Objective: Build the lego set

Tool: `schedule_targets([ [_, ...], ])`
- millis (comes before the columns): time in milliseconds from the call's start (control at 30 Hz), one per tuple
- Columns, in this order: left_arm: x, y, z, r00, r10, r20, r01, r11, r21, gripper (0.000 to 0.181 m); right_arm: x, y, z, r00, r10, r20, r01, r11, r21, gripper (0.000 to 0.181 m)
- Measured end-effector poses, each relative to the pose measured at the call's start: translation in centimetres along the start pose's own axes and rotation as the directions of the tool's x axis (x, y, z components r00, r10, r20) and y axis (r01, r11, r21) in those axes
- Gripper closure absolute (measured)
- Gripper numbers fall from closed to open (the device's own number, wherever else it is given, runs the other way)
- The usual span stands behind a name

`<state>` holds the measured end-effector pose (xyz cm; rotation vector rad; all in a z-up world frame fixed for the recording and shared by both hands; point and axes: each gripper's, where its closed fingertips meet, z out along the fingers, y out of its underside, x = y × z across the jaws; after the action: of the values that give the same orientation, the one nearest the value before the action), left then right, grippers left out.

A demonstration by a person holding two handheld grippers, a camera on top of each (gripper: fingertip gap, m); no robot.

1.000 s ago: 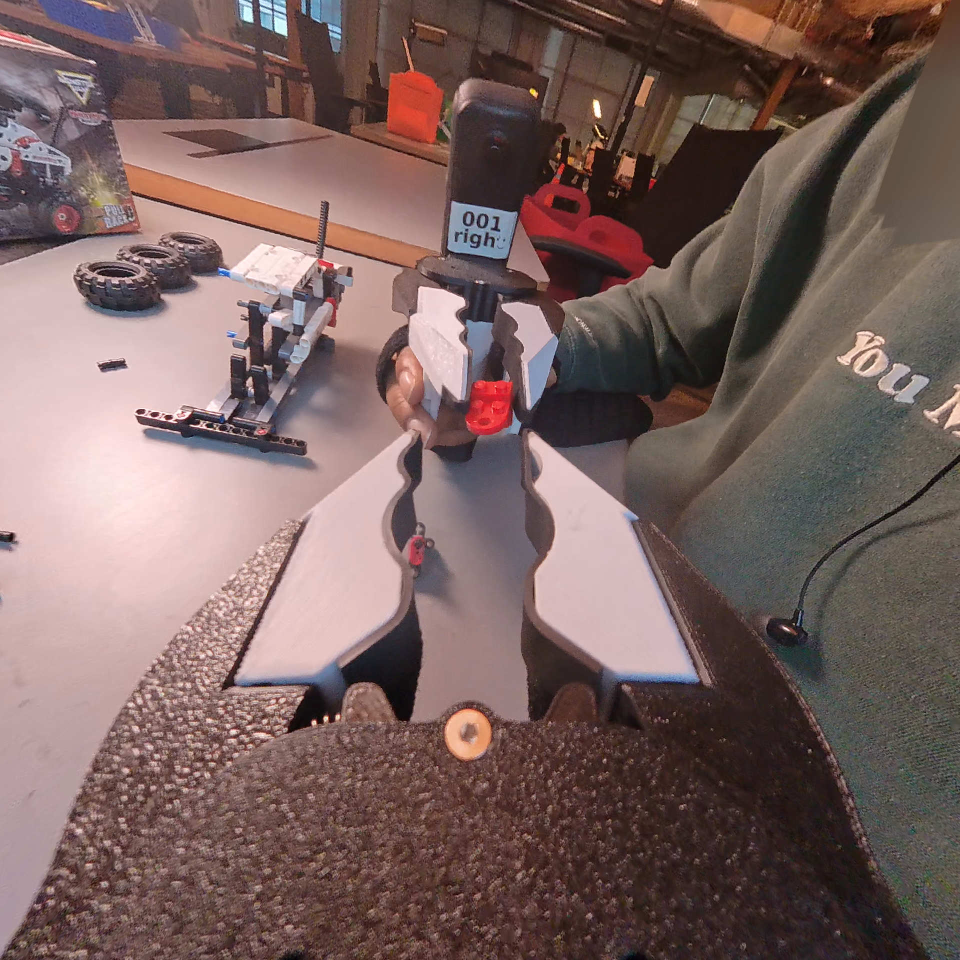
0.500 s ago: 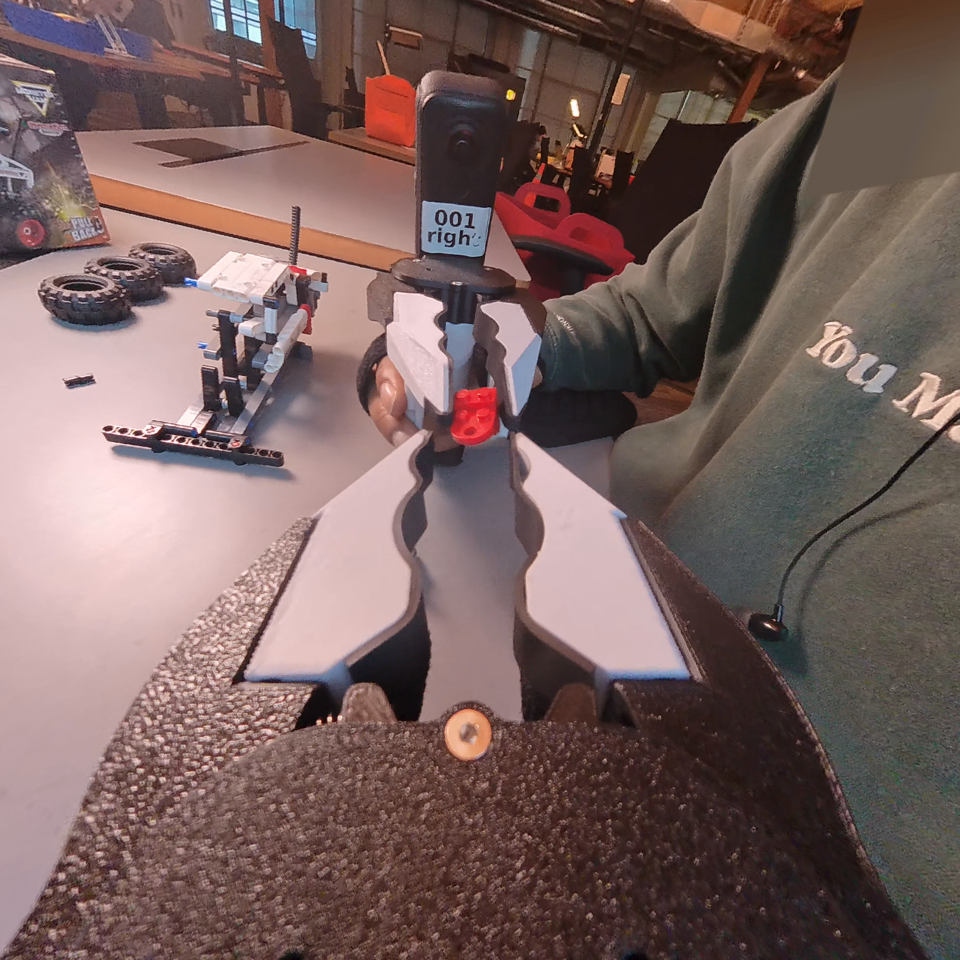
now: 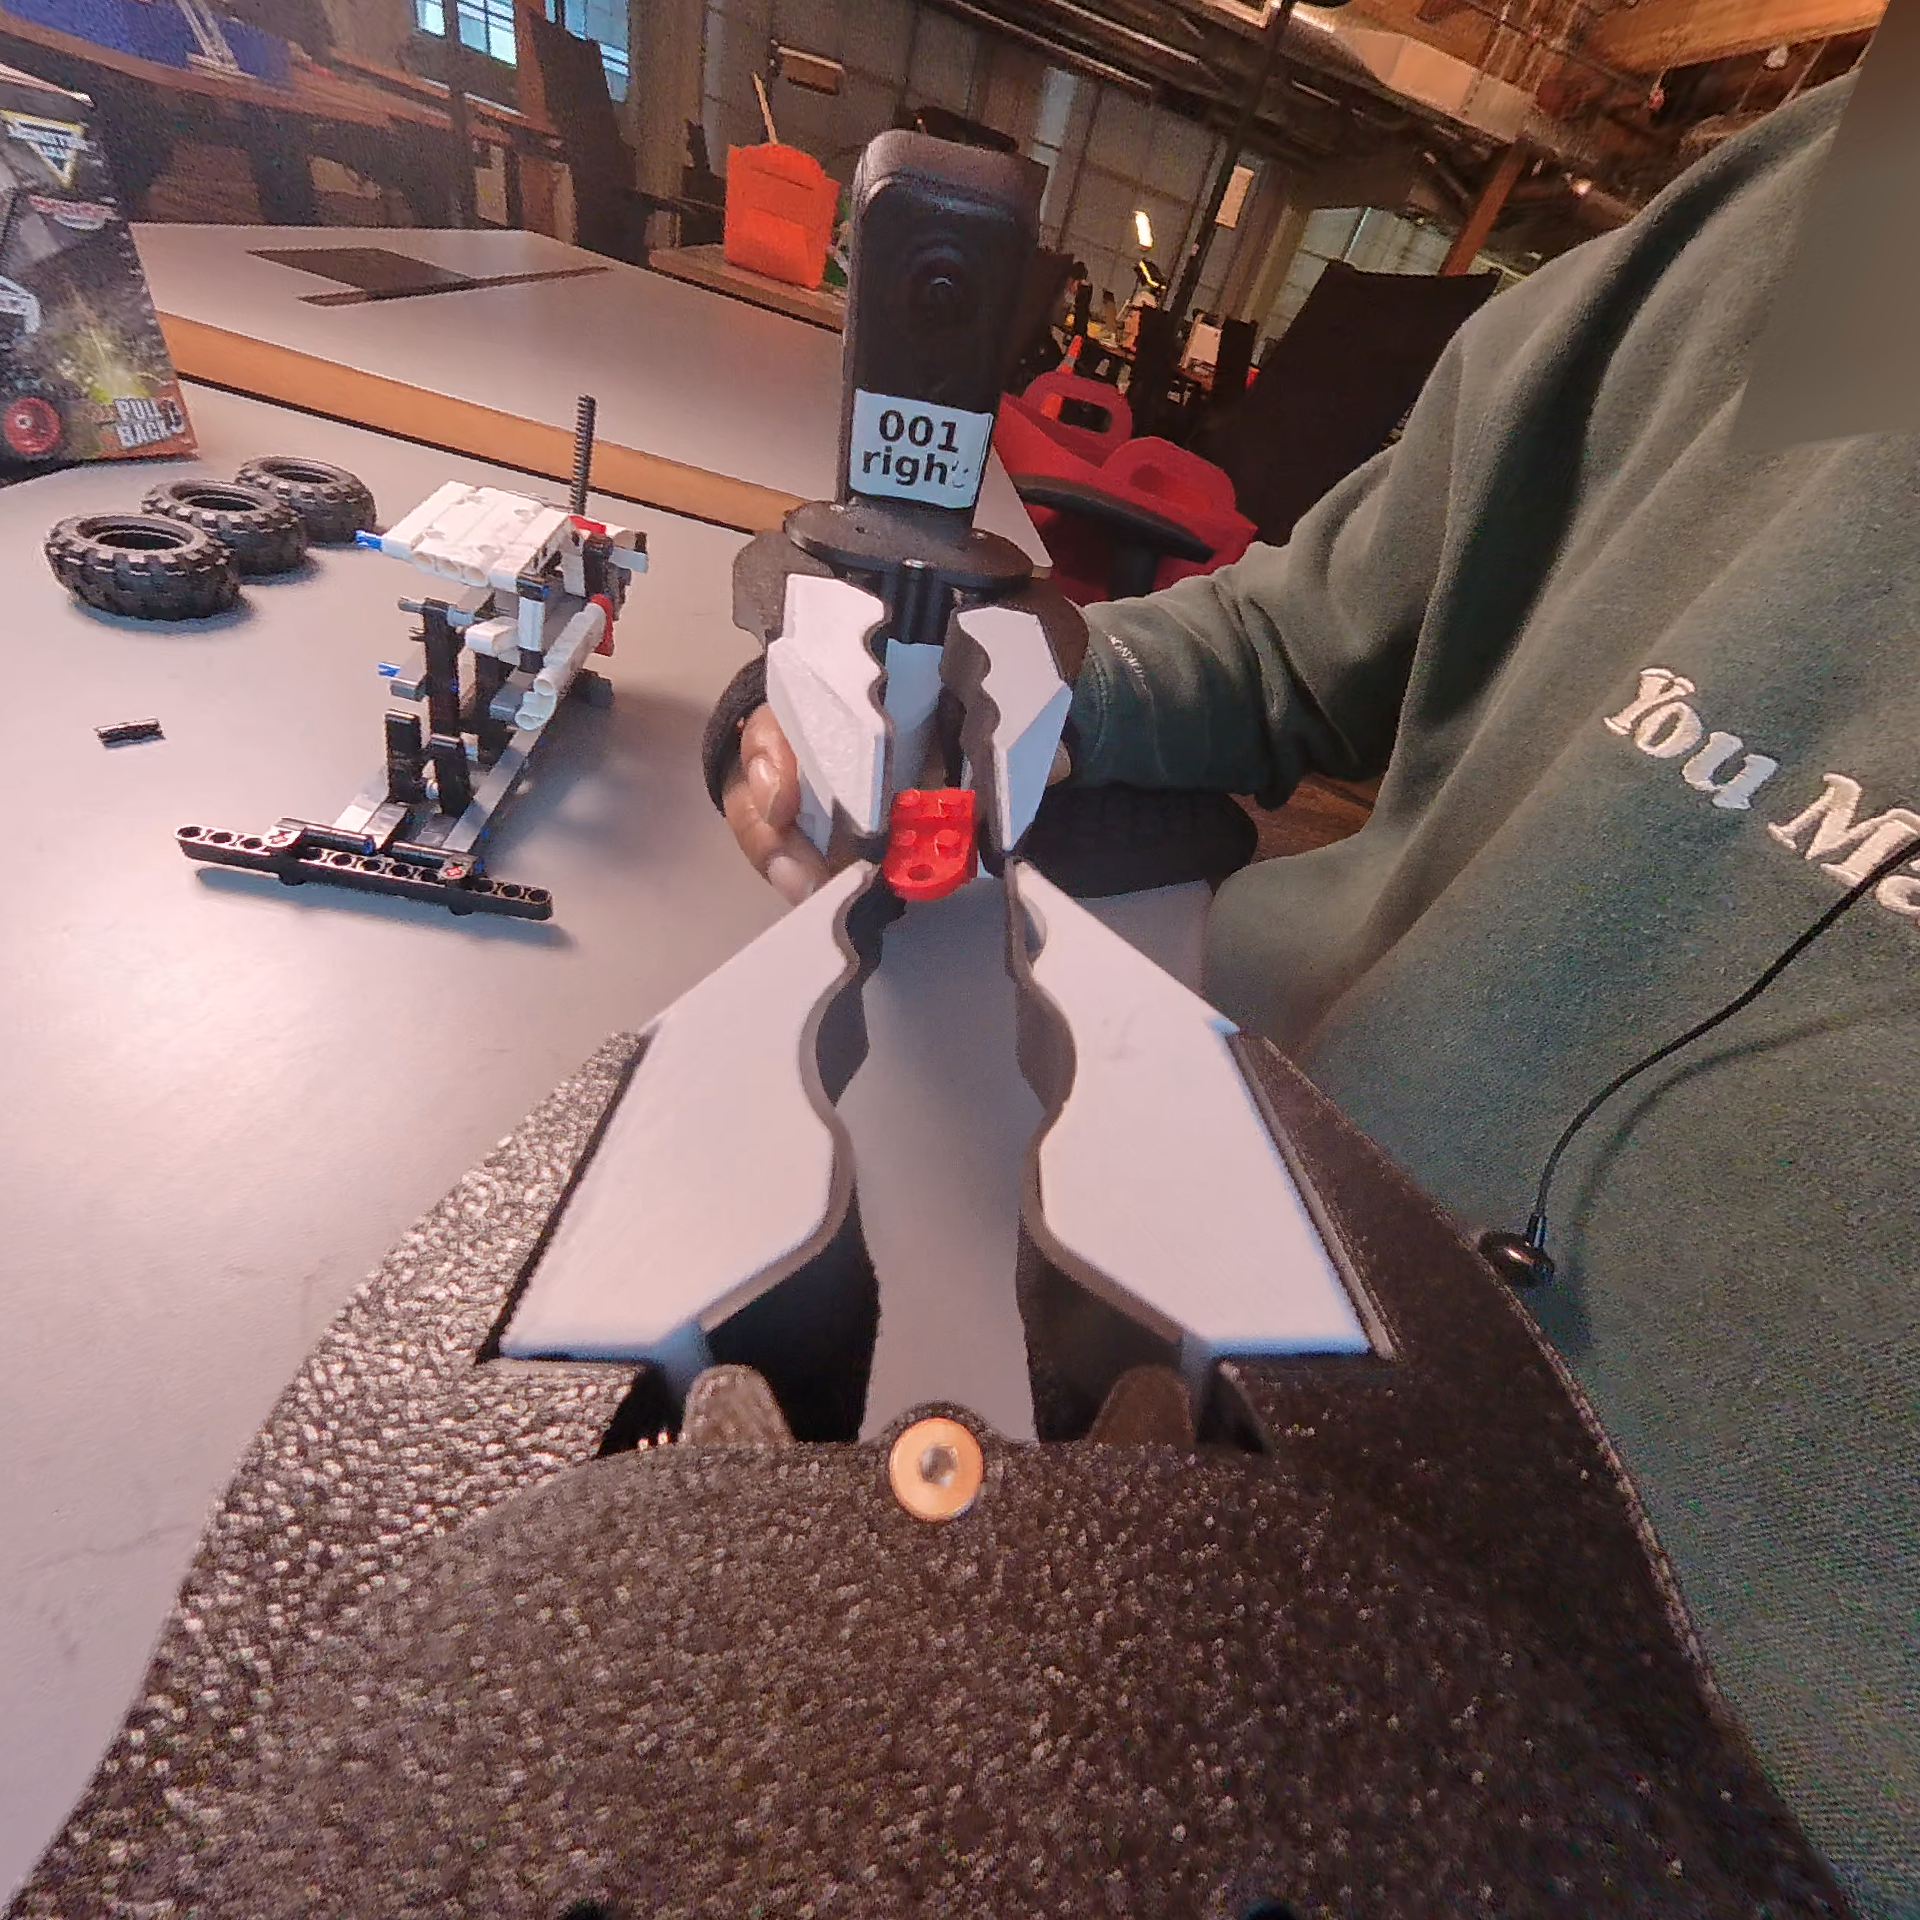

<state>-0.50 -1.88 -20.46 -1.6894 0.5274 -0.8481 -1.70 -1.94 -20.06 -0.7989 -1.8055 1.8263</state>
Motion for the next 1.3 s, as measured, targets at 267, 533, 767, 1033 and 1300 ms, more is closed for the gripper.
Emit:
schedule_targets([
  [267, -0.7, 0.3, -0.2, 0.999, 0.014, 0.031, -0.013, 1.000, -0.010, 0.166, 0.4, 0.4, 0.0, 0.999, -0.018, -0.029, 0.017, 0.999, -0.041, 0.163],
  [533, -0.8, 0.2, -0.2, 0.999, 0.024, 0.038, -0.023, 1.000, -0.008, 0.166, 0.6, 0.4, 0.0, 0.999, -0.008, -0.036, 0.006, 0.999, -0.041, 0.163],
  [767, -1.2, 0.0, -0.5, 0.998, 0.029, 0.060, -0.029, 1.000, -0.005, 0.166, 1.1, 0.4, -0.2, 0.998, -0.018, -0.066, 0.015, 0.999, -0.049, 0.163],
  [1033, -3.2, -0.5, -2.2, 0.986, 0.033, 0.163, -0.034, 0.999, 0.003, 0.166, 3.5, 3.3, -1.6, 0.984, -0.073, -0.162, 0.025, 0.960, -0.279, 0.147],
  [1300, -6.7, 0.6, -5.1, 0.953, 0.021, 0.301, -0.006, 0.999, -0.052, 0.166, 3.6, 8.7, -2.5, 0.990, -0.110, -0.090, 0.030, 0.781, -0.624, 0.131],
])
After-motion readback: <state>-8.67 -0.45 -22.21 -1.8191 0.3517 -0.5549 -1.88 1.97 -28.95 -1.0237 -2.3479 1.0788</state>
